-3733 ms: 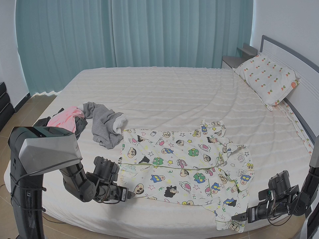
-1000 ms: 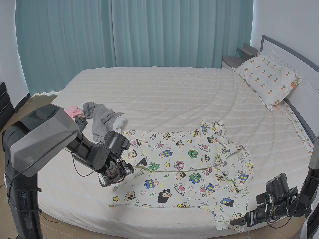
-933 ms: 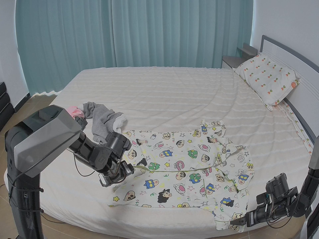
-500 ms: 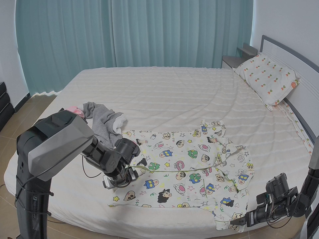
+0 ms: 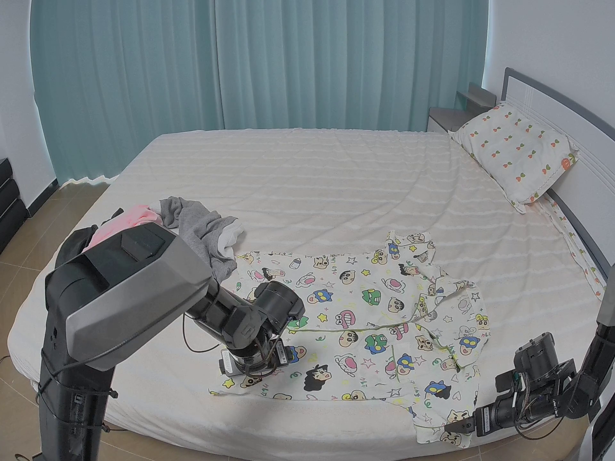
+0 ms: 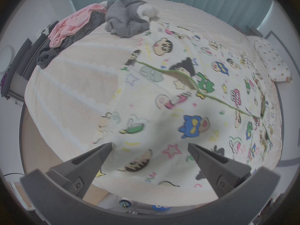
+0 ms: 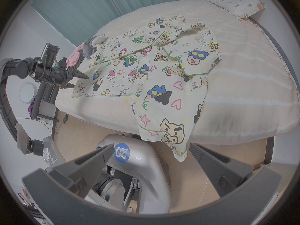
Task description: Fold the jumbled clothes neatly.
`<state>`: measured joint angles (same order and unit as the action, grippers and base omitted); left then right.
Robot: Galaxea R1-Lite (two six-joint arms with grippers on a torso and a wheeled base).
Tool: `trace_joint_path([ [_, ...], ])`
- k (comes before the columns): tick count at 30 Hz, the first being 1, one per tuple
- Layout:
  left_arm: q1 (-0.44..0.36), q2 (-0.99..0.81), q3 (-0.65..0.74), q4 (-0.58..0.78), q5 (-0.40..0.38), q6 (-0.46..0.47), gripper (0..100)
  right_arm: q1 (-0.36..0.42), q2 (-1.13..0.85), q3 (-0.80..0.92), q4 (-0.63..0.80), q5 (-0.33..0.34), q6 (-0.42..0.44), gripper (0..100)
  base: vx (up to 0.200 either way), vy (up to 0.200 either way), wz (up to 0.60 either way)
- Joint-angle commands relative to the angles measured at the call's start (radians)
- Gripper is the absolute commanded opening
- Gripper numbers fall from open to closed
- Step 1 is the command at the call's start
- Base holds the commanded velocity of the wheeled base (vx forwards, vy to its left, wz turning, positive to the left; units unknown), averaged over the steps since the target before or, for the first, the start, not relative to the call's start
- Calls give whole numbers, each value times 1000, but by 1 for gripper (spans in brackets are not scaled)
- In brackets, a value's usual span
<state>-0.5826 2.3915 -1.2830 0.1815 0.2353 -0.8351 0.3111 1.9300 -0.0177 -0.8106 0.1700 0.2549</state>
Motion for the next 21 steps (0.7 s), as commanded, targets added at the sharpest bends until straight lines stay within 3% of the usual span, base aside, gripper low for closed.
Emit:
trace_joint_path([
  [1,-25,-2,1,0,-1,-1,100,0,0,15,-1,0,0,100,0,0,0],
  [9,-25,-12,1,-37,-22,-42,100,0,0,15,1,0,0,100,0,0,0],
  [11,-23,-31,4,-71,-64,-87,100,0,1,15,-1,0,0,100,0,0,0],
  [13,-19,-75,10,-100,-154,-159,100,2,0,15,1,0,0,100,0,0,0],
  [21,-16,-86,31,-122,-197,-216,100,0,-2,15,1,-1,0,100,0,0,0],
])
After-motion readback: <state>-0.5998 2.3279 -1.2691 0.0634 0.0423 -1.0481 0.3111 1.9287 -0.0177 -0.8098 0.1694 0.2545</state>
